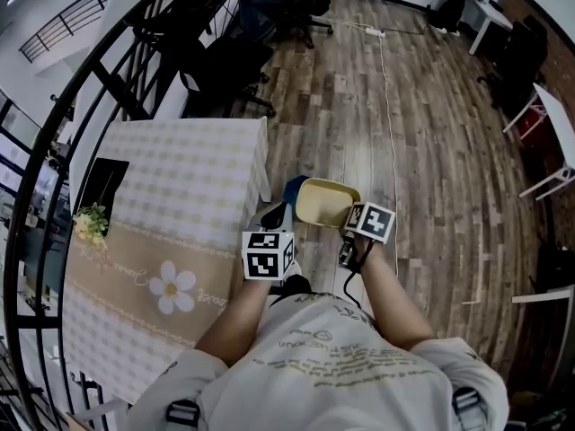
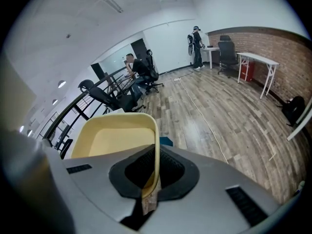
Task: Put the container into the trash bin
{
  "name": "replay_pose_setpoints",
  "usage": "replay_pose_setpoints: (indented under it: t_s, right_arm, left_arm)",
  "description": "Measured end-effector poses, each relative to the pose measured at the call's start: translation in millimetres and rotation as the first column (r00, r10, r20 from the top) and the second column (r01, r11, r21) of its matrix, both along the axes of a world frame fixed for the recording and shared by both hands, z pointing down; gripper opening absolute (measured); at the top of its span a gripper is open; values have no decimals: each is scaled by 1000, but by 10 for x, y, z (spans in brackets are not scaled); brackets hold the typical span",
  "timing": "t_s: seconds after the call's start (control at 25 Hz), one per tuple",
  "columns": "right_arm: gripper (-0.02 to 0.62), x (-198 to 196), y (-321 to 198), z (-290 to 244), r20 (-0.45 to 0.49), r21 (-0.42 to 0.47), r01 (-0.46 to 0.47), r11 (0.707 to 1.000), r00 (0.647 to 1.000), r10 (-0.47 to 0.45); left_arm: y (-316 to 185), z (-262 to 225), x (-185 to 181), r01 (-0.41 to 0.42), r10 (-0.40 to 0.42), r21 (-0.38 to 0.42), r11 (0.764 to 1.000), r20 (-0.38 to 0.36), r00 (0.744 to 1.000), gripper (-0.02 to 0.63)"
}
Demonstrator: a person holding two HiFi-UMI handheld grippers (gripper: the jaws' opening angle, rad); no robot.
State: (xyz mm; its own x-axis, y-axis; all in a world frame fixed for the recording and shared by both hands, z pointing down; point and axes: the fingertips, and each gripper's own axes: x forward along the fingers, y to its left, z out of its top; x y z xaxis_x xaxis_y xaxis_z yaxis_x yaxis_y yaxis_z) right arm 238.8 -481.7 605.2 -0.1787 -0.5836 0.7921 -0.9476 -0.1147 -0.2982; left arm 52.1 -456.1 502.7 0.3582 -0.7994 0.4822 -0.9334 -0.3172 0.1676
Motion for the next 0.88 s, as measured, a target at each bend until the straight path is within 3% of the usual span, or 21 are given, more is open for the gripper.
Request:
replay_pose_setpoints:
  t_s: [0.48,0.88]
  right_arm:
    - [5,-267,-1343,-68,-9,13,-24,1000,1000,24]
    - [5,-309,-1765,197,-31,-51,-19,999,999,18]
  left_arm:
    - [-1403,-8,-244,-54,54,4,999,-13,998,6]
    - [-1835,216,-404,-25,24,-59,998,-20,1000,6]
